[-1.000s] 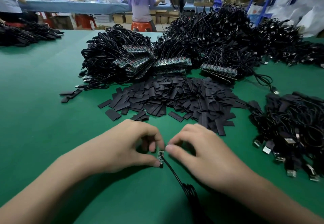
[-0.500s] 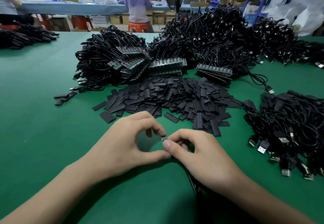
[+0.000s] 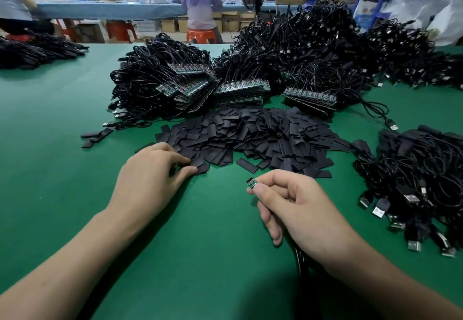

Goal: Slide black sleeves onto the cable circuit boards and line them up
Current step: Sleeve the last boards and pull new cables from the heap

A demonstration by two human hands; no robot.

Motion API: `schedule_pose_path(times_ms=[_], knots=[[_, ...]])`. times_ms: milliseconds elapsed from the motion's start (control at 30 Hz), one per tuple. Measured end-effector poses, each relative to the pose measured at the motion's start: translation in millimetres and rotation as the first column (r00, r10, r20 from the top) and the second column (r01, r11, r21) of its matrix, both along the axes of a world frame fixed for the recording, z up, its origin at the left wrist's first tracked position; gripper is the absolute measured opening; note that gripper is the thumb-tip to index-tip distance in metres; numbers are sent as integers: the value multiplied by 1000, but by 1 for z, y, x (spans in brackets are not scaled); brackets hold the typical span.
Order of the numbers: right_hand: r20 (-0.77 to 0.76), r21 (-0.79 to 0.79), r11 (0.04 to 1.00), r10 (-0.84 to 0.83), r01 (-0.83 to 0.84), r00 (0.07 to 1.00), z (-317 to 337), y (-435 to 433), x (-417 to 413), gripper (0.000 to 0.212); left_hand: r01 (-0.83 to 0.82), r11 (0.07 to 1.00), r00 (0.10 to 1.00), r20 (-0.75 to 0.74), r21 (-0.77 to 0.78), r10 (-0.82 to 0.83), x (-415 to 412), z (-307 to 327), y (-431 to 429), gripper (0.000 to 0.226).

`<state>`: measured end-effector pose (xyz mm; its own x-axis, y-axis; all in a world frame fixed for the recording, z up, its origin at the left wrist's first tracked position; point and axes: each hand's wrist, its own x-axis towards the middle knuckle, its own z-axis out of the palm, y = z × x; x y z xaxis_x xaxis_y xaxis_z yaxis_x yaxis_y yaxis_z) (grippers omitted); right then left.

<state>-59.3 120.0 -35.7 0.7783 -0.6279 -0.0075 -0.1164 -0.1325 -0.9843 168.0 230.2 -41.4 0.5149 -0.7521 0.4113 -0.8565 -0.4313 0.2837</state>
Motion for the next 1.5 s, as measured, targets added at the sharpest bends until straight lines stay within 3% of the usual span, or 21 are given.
schedule_pose_path(times_ms=[200, 300, 367, 467, 633, 700, 767, 867, 1067, 1300, 1500], knots=[[-11, -39, 999, 3, -3, 1000, 0, -2, -2, 18, 119, 992, 980, 157, 34, -123, -7, 3, 1, 9], [-6, -19, 1000, 8, -9, 1000, 1, -3, -2, 20, 228, 971, 964, 155, -66, -215, -13, 6, 3, 11], [11, -32, 999, 7, -6, 1000, 3, -3, -2, 20, 342, 913, 933, -32, -225, -357, -22, 9, 4, 12], [24, -119, 993, -21, 24, 999, 5, -6, -3, 18, 453, 828, 766, -331, -330, -551, -38, 9, 5, 18], [37, -37, 999, -16, 18, 999, 8, -5, -4, 12, 377, 806, 569, -573, -456, -590, -59, 0, 2, 21], [25, -8, 1000, -26, 26, 999, 9, -5, -5, 15, 392, 801, 648, -482, -452, -589, -63, 0, 2, 18], [6, 40, 999, -35, 35, 999, 10, -5, -5, 18, 444, 803, 767, -293, -399, -570, -62, 4, 3, 24], [-13, 84, 996, -21, 22, 1000, 10, -3, -5, 19, 497, 793, 805, -155, -353, -573, -62, 7, 5, 36], [6, 91, 996, 25, -26, 1000, 11, -2, -5, 19, 381, 810, 804, -274, -447, -529, -58, 7, 5, 24], [-32, 41, 998, 56, -54, 998, 10, -3, -6, 20, 424, 803, 771, -298, -419, -562, -56, 5, 4, 23], [47, 210, 973, 85, -93, 995, 12, -5, -7, 16, 409, 789, 724, -363, -459, -587, -57, 4, 3, 19]])
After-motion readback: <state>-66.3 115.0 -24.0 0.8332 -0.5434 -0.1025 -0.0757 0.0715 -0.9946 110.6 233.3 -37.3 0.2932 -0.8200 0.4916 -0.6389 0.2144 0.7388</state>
